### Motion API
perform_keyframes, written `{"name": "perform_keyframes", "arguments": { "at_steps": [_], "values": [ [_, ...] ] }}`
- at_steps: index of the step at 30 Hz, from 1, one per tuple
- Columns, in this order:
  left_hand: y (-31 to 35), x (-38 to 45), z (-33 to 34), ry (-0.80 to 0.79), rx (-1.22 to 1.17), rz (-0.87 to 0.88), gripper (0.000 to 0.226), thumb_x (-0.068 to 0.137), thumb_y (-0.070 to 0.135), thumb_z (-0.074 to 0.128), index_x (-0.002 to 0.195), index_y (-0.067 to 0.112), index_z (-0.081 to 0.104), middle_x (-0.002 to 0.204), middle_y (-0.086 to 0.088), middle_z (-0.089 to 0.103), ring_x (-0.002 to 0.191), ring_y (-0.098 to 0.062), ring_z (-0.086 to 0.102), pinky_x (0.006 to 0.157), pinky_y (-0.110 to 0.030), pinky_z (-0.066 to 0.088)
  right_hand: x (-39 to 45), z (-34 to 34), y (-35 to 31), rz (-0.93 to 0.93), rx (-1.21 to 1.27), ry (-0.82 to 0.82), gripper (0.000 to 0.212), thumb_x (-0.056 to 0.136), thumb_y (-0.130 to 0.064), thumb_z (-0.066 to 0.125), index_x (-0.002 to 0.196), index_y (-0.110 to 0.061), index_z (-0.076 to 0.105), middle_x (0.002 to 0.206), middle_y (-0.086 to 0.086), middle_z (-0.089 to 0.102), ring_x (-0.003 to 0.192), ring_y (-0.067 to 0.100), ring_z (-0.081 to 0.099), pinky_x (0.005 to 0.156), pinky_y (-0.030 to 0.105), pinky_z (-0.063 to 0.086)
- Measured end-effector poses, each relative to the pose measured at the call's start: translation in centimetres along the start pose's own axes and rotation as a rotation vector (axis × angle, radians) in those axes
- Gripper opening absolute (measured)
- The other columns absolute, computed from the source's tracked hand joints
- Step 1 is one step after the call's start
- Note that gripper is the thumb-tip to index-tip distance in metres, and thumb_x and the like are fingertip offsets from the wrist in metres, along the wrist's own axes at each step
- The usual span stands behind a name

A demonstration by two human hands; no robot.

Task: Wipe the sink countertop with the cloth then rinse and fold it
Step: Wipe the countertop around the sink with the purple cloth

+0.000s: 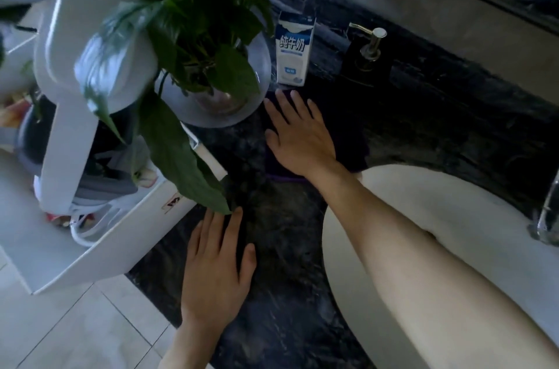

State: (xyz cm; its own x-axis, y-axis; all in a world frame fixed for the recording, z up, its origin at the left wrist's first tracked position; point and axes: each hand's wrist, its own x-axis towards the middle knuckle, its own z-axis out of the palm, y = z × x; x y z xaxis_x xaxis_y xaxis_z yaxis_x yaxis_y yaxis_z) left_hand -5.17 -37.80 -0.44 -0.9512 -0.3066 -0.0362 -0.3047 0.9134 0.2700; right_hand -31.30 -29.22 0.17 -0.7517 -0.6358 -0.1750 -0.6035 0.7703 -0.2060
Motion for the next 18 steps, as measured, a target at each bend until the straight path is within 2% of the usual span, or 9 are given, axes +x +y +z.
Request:
{"name": "perform_keyframes", "arguments": {
  "at_steps": [4, 7, 11, 15, 18],
  "values": [
    [-0.1, 0.4, -0.2, -0.001, 0.013, 0.016, 0.058, 0.102, 0.041, 0.035, 0.151, 0.011, 0.042, 0.161, -0.015, 0.037, 0.151, -0.031, 0.030, 0.117, -0.052, 0.033, -6.4, 1.1, -1.8, -0.089, -0.022, 0.026, 0.063, 0.104, -0.049, 0.023, 0.162, -0.025, 0.017, 0.171, 0.003, 0.013, 0.158, 0.030, 0.007, 0.127, 0.050, 0.006],
    [0.3, 0.1, 0.0, -0.007, 0.030, 0.027, 0.059, 0.102, 0.042, 0.033, 0.151, 0.011, 0.043, 0.160, -0.016, 0.038, 0.151, -0.032, 0.031, 0.118, -0.052, 0.033, -10.5, 2.2, -2.0, -0.136, -0.017, -0.004, 0.063, 0.103, -0.053, 0.027, 0.161, -0.030, 0.020, 0.171, 0.001, 0.014, 0.158, 0.029, 0.008, 0.127, 0.051, 0.009],
    [0.0, -0.1, 0.1, 0.033, 0.011, 0.029, 0.058, 0.102, 0.039, 0.034, 0.151, 0.010, 0.042, 0.161, -0.015, 0.035, 0.151, -0.032, 0.030, 0.117, -0.051, 0.031, -9.7, 2.6, -1.7, -0.103, 0.009, -0.001, 0.061, 0.102, -0.052, 0.029, 0.160, -0.038, 0.020, 0.171, -0.002, 0.014, 0.158, 0.029, 0.009, 0.125, 0.052, 0.010],
    [-0.3, -0.2, -0.3, 0.072, -0.077, 0.011, 0.056, 0.103, 0.038, 0.034, 0.152, 0.011, 0.040, 0.162, -0.014, 0.033, 0.152, -0.030, 0.028, 0.119, -0.050, 0.028, -7.3, 2.1, -0.6, -0.028, -0.019, 0.025, 0.060, 0.103, -0.050, 0.025, 0.161, -0.037, 0.017, 0.171, -0.002, 0.014, 0.158, 0.028, 0.010, 0.125, 0.053, 0.009],
    [-0.2, -0.3, -0.4, 0.083, -0.154, 0.002, 0.055, 0.105, 0.038, 0.031, 0.155, 0.014, 0.034, 0.164, -0.010, 0.030, 0.154, -0.025, 0.023, 0.122, -0.043, 0.022, -7.7, 2.3, -1.4, 0.017, -0.051, 0.052, 0.061, 0.103, -0.049, 0.022, 0.162, -0.032, 0.016, 0.171, -0.001, 0.013, 0.158, 0.028, 0.010, 0.125, 0.054, 0.008]
  ]
}}
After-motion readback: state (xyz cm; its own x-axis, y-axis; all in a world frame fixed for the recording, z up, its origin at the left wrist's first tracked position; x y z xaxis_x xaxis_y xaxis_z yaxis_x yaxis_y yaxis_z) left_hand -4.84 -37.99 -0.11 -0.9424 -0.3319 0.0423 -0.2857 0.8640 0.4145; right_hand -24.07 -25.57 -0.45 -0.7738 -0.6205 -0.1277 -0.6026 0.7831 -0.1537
